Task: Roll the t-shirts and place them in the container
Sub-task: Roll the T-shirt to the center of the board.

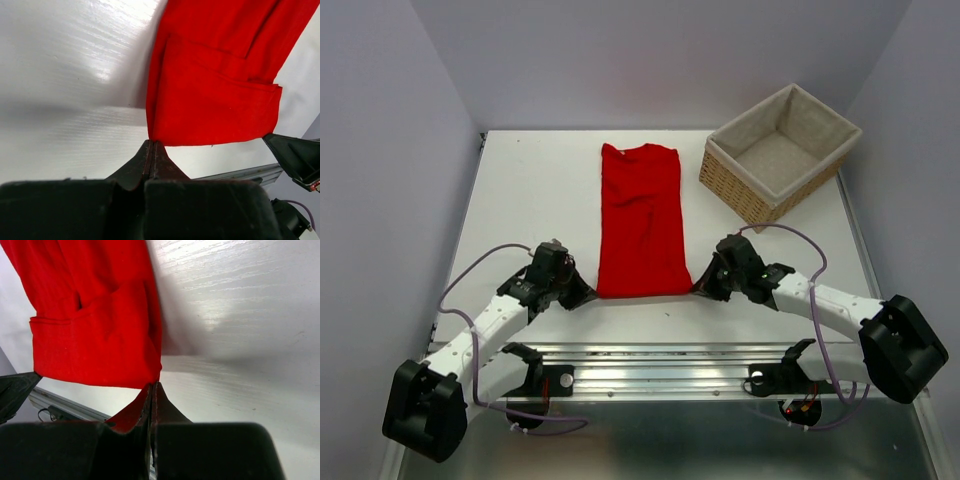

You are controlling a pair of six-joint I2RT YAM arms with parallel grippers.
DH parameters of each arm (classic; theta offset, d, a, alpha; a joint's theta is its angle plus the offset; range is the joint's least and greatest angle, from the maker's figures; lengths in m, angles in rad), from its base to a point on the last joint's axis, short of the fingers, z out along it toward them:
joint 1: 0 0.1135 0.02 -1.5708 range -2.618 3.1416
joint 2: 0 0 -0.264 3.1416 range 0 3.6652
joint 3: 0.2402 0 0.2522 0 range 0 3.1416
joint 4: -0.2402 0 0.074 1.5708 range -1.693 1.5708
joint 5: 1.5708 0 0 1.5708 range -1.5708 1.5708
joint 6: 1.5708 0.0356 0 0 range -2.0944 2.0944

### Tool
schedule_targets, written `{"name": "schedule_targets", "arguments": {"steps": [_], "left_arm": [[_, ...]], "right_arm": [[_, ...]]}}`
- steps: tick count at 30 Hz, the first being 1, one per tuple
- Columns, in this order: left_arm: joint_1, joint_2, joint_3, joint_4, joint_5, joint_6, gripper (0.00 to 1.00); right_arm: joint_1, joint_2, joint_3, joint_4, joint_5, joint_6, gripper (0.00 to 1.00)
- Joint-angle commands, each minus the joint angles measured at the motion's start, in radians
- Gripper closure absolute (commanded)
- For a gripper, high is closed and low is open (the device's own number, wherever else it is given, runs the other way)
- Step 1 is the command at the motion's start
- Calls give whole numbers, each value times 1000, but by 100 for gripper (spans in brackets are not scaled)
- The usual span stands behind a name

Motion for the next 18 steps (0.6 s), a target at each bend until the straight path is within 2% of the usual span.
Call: {"name": "schedule_targets", "arguments": {"steps": [1, 7, 18], "left_arm": [[-5, 12, 31, -34, -15, 2, 100], [-3, 21, 96, -65, -50, -4, 100], [-2, 189, 230, -40, -87, 43, 100]], "right_arm": [[6, -22, 13, -29, 34, 9, 99], [6, -28, 51, -56, 68, 5, 99], [6, 98, 197, -84, 140, -32, 99]]}}
